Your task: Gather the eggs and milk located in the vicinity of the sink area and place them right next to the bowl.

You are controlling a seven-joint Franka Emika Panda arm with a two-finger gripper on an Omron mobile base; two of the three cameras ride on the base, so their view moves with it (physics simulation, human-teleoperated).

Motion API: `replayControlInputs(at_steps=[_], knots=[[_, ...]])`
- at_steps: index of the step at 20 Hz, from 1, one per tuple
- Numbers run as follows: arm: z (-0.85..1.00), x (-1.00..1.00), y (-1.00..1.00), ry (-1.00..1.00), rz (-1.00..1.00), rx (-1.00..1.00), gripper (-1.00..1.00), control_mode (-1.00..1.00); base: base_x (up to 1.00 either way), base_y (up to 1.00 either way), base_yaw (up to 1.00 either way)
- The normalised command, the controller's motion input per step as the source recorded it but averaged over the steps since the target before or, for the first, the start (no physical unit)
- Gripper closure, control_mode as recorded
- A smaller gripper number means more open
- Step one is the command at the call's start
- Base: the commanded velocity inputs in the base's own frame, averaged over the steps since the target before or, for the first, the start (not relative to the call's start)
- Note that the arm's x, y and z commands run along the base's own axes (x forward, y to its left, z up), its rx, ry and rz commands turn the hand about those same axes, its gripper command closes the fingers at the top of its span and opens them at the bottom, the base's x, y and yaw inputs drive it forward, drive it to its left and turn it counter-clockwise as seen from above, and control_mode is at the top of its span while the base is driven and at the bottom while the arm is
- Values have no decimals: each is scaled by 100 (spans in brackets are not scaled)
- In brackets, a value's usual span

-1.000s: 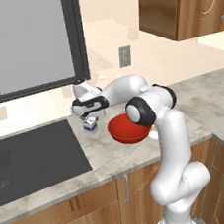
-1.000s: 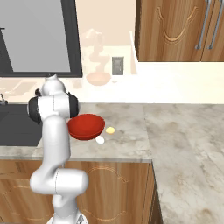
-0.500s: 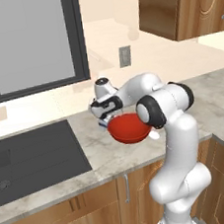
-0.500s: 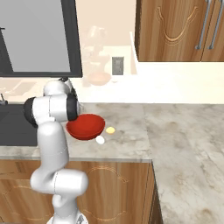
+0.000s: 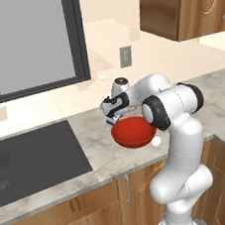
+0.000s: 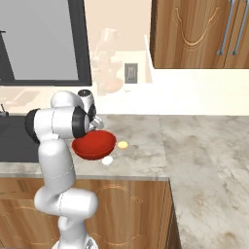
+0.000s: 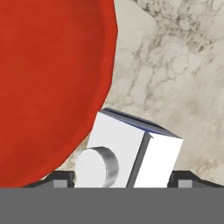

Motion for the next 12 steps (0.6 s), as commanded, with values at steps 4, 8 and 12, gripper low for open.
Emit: replayControlInputs(at_steps=[4,8,12], knots=[[0,1,-30,0,0,9,-100,-100,0,0,0],[0,4,-33,0,0,8,-100,-100,0,0,0],[0,8,-25,0,0,4,-100,-100,0,0,0]])
